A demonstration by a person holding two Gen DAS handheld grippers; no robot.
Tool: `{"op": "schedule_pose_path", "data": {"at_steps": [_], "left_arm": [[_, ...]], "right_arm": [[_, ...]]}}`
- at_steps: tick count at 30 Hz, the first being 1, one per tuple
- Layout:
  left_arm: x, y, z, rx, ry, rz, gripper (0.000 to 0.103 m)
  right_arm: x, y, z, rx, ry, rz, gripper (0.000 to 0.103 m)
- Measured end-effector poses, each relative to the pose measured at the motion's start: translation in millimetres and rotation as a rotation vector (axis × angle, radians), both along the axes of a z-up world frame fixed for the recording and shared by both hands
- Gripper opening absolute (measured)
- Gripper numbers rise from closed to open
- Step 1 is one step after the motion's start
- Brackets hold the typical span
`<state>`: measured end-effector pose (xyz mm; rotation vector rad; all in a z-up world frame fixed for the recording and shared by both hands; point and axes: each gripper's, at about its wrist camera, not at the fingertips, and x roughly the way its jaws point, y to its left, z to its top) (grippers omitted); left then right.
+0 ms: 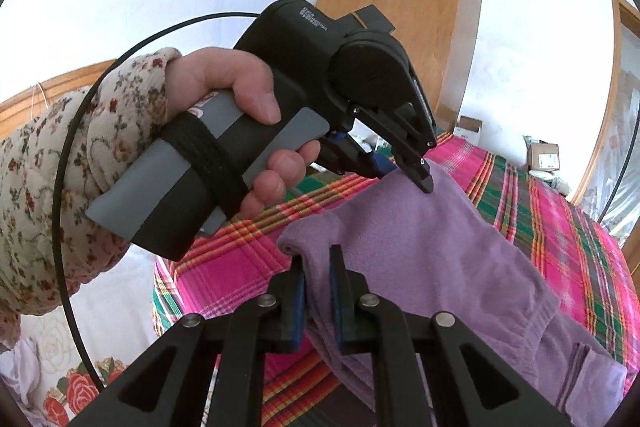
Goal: Fold clothes
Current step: 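Grasp the mauve bundle end with the left gripper beside the right gripper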
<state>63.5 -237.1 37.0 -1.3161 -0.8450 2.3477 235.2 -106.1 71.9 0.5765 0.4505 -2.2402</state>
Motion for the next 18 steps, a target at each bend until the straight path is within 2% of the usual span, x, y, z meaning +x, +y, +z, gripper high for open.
{"op": "schedule_pose_path", "data": {"at_steps": [18], "left_arm": [[3.6, 39.8, 56.8, -0.038, 0.061, -0.019, 0.015]], "right_arm": [[38.7, 48.4, 44.6, -0.114, 0.04, -0.043, 0.011]]}}
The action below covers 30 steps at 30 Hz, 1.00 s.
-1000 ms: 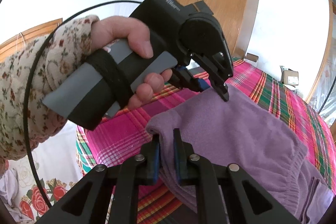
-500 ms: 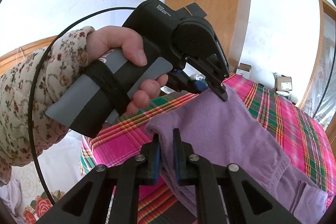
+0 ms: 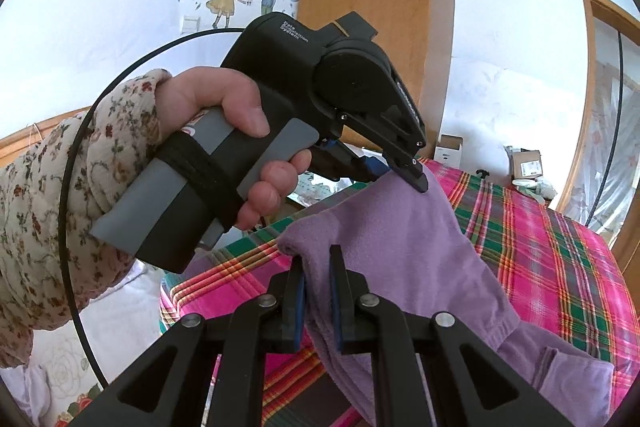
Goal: Fold clothes
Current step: 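Grasp the mauve bundle end with the left gripper beside the right gripper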
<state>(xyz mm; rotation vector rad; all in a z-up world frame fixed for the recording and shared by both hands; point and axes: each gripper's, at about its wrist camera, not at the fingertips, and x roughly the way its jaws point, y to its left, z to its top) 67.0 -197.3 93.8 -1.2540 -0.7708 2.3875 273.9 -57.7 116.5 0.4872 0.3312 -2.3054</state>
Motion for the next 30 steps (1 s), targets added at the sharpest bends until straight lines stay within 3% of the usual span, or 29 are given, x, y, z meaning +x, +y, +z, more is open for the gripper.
{"op": "schedule_pose_path", "data": {"at_steps": [12, 17, 30], "left_arm": [[-0.6, 35.1, 32.6, -0.013, 0.042, -0.037, 0.015], [-3.2, 52.2, 41.9, 0.018, 0.055, -0.063, 0.015], [-15.7, 107.6, 68.8, 0.002, 0.088, -0.133, 0.016]], "right_arm": [[29.2, 34.2, 26.8, -0.067, 0.031, -0.053, 0.011], [38.8, 49.4, 42.6, -0.097, 0.047, -0.086, 0.01], [6.3, 88.5, 55.8, -0.187, 0.063, -0.175, 0.01]]}}
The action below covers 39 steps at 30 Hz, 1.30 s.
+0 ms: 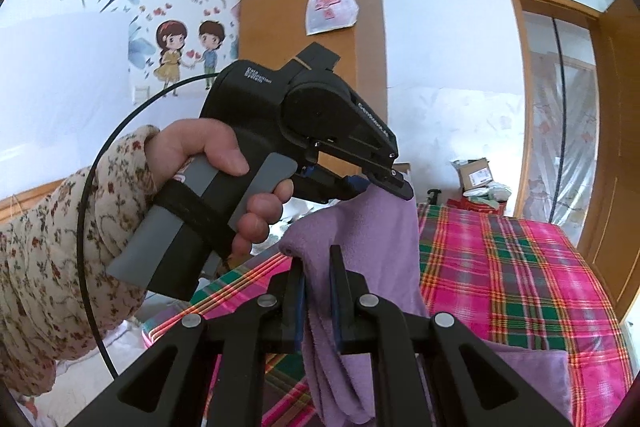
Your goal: Fold clothes
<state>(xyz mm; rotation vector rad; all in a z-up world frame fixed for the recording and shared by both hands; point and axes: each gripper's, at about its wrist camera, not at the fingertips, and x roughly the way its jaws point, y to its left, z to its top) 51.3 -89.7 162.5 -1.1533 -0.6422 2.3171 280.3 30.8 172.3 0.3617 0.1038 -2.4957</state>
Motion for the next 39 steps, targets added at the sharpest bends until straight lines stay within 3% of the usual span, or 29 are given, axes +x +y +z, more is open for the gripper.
{"op": "schedule_pose_path", "data": {"at_steps": [20, 39], "left_arm": [[-14.2, 97.1, 6.5, -0.006, 0.001, -0.113, 0.016], [-43.5, 198.0, -39.8, -0.047, -0.099, -0.261, 0.016]], "right_arm": [[-17.0, 98.4, -4.3, -0.083, -0.029, -0.173, 0.01], [-35.8, 180.4, -50.8, -0.086, -0.131, -0.362, 0.01]]}}
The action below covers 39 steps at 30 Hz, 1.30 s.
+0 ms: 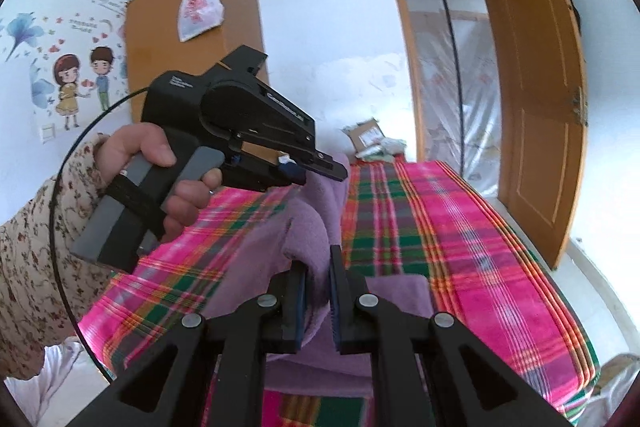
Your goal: Fold clothes
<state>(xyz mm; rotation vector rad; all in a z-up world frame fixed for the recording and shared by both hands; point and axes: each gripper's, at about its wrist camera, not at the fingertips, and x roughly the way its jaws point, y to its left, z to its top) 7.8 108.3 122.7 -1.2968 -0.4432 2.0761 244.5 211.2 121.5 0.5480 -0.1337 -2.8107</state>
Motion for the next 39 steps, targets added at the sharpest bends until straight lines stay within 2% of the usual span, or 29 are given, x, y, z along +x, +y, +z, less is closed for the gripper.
{"op": "schedule_pose_path", "data": {"at_steps": [10, 18, 27, 33, 34, 39], "left_arm": [[-18.0, 42.7, -33.9, -0.069, -0.039, -0.051, 0.016], [-31.2, 65.9, -62.8, -0.094, -0.096, -0.081, 0.016], [-45.2, 77.6, -85.5, -0.099, -0.141, -0.088, 0.016], [-45.0, 75.9, -87.1, -0.072, -0.142, -0.098, 0.021], [-44.6, 73.5, -84.2, -0.061, -0.134, -0.099, 0.025], [-37.9, 55.1, -67.1, -0.032, -0.081, -0.092, 0.027]], "right_arm": [[-12.7, 26.0, -24.3, -0.004, -0.064, -0.066, 0.01], [-21.5, 42.7, -49.0, 0.005, -0.138, -0.109, 0.01], [-27.9, 51.1, -63.9, 0.004, -0.183, -0.122, 0.01], [-28.4, 51.9, -71.4, 0.005, -0.215, -0.133, 0.012], [-28.6, 52.9, -72.9, 0.003, -0.224, -0.139, 0.013], [-30.0, 61.3, -79.8, -0.016, -0.259, -0.15, 0.014]]}}
